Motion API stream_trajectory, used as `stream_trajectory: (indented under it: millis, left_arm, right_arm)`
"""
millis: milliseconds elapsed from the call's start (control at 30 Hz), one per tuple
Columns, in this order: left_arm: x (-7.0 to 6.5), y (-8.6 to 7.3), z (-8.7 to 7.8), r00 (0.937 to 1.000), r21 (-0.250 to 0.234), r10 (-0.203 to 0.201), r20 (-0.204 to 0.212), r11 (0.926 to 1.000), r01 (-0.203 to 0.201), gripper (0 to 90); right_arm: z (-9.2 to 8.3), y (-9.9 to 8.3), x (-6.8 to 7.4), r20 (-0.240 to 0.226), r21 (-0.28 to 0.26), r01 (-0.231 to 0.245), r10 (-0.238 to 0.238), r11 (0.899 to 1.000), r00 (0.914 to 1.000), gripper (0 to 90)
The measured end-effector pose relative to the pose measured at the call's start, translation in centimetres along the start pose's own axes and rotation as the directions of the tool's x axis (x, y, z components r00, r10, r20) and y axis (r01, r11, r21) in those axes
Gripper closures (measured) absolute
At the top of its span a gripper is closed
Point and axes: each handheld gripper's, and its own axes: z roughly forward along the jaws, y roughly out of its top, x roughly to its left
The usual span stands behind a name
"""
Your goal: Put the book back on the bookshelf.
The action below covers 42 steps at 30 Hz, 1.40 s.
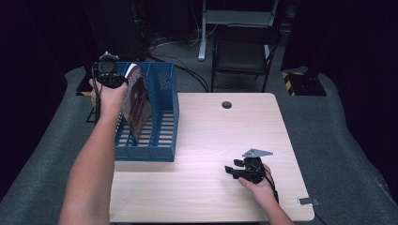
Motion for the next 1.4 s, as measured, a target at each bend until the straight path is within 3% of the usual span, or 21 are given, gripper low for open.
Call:
stream_trajectory:
  millis: [500, 667, 1133, 1400]
  left_arm:
    - [-0.1, 0.1, 0.6, 1.0, -0.013, -0.007, -0.006, 0.9999, 0.007, 84.2]
    - [-0.4, 0.0, 0.6, 0.9989, -0.009, 0.037, -0.029, 0.9993, -0.038, 83.3]
    - [-0.7, -0.3, 0.1, 0.9985, -0.001, 0.055, -0.009, 0.9985, -0.055, 66.4]
    - [0.0, -1.0, -0.5, 0.9996, -0.013, 0.022, 0.015, 0.9997, -0.022, 61.0]
  right_arm:
    - [-0.1, 0.0, -0.2, 0.0, -0.002, -0.003, 0.003, 1.0, 1.0, 44.1]
    - [-0.2, 0.0, -0.2, 0.0, -0.001, -0.008, 0.008, 1.0, 1.0, 44.1]
    - [-0.2, 0.0, -0.2, 0.0, 0.0, -0.009, 0.009, 1.0, 1.0, 44.0]
    - [-0.1, 0.0, -0.2, 0.002, 0.006, -0.003, 0.003, 1.0, 1.0, 44.0]
